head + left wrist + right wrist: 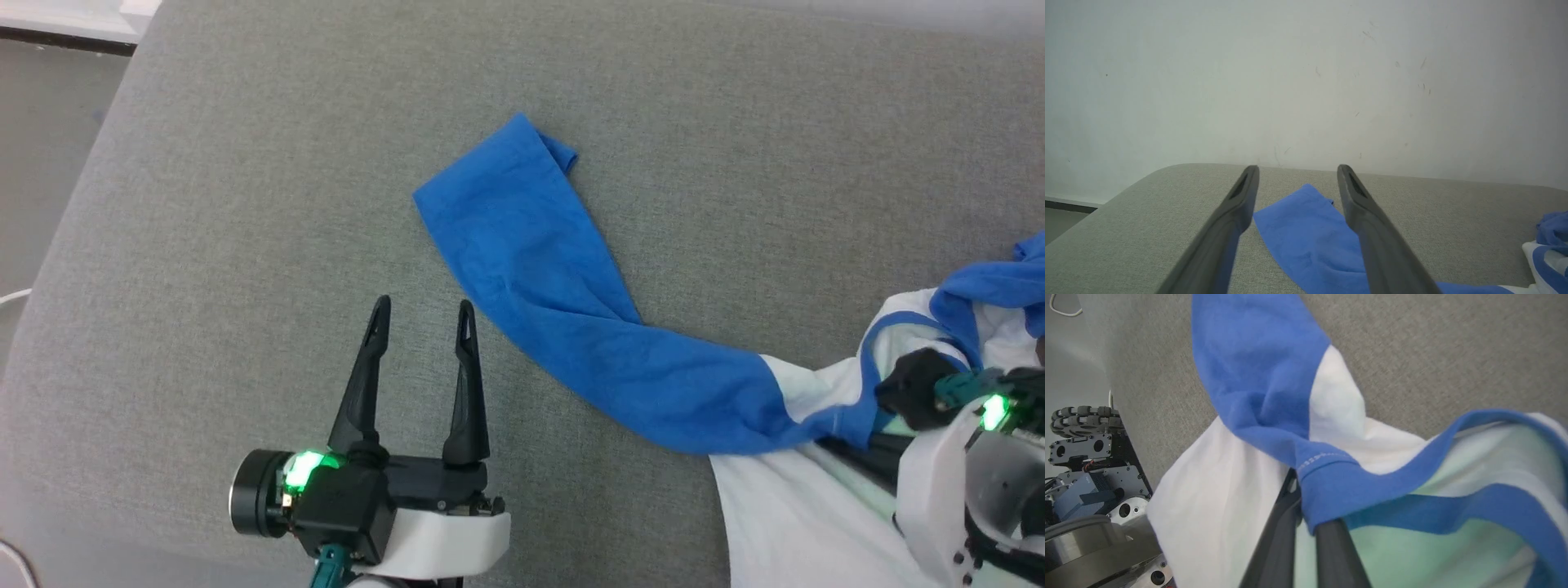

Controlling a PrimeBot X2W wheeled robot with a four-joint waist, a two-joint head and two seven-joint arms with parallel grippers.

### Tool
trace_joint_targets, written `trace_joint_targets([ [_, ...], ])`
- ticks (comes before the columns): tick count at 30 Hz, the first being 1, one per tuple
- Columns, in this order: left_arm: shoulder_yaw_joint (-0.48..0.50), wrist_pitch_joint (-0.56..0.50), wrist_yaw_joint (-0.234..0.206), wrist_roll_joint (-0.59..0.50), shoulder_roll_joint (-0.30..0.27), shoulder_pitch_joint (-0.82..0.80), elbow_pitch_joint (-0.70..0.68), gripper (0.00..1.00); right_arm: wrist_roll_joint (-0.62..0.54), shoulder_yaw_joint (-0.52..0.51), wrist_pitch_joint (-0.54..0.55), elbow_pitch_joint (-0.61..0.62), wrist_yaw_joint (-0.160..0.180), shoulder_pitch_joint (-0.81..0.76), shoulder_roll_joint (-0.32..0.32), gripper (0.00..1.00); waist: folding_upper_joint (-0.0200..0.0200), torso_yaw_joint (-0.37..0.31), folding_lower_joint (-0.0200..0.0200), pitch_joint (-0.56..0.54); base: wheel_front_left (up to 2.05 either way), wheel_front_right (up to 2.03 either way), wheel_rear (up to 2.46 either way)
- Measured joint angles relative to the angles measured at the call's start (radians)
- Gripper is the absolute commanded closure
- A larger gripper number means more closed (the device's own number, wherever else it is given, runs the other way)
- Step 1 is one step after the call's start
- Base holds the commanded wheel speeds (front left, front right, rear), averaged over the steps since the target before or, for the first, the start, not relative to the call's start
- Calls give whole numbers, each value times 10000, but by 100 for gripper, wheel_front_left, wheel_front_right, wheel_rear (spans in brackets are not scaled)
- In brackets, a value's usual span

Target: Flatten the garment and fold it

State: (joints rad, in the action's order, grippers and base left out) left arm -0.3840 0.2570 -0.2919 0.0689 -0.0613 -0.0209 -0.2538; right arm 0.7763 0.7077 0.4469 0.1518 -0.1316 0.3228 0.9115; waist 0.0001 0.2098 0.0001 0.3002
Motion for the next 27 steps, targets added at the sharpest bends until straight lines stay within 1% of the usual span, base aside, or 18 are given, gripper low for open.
trace_joint_targets([
  [3,48,0,0,0,12,44,-6,0,94,-324,-500,23,0,186,40,100,0,-2,-1,-111,0,0,0],
  [7,69,0,2,4,21,165,-21,0,337,-1273,-980,98,0,684,92,100,0,10,-2,-257,0,0,0],
  [10,13,0,17,4,31,166,-42,0,2,-1599,-938,125,0,1456,330,100,0,95,-1,-240,0,0,0],
  [13,-98,0,21,4,46,132,-54,0,-293,-1432,-560,-88,-2,2527,236,100,0,193,-1,-80,0,0,0],
  [16,-274,0,19,6,50,8,-48,0,-928,-871,-351,-872,-2,3839,-167,100,0,332,-1,123,0,0,0],
  [18,-435,2,15,8,58,-133,-40,0,-1331,-543,-414,-1724,-2,4660,-545,100,0,468,0,247,0,0,0],
  [22,-765,2,-127,125,63,-324,-10,0,-1948,-151,-1110,-3680,-2,5629,-1325,100,0,798,0,463,0,0,0],
  [23,-840,0,-184,173,65,-349,0,0,-2019,-84,-1296,-4144,-2,5724,-1524,91,0,880,1,517,0,0,0],
  [24,-913,0,-238,217,63,-395,19,0,-2054,-52,-1444,-4594,-2,5747,-1707,34,0,953,1,568,0,0,0],
  [25,-968,0,-301,247,65,-452,27,0,-2061,54,-1580,-4999,-2,5745,-1856,0,0,1014,0,621,0,0,0],
  [27,-1068,0,-395,282,63,-522,71,0,-2065,316,-1814,-5519,-2,5746,-2034,0,0,1093,2,717,0,0,0],
])
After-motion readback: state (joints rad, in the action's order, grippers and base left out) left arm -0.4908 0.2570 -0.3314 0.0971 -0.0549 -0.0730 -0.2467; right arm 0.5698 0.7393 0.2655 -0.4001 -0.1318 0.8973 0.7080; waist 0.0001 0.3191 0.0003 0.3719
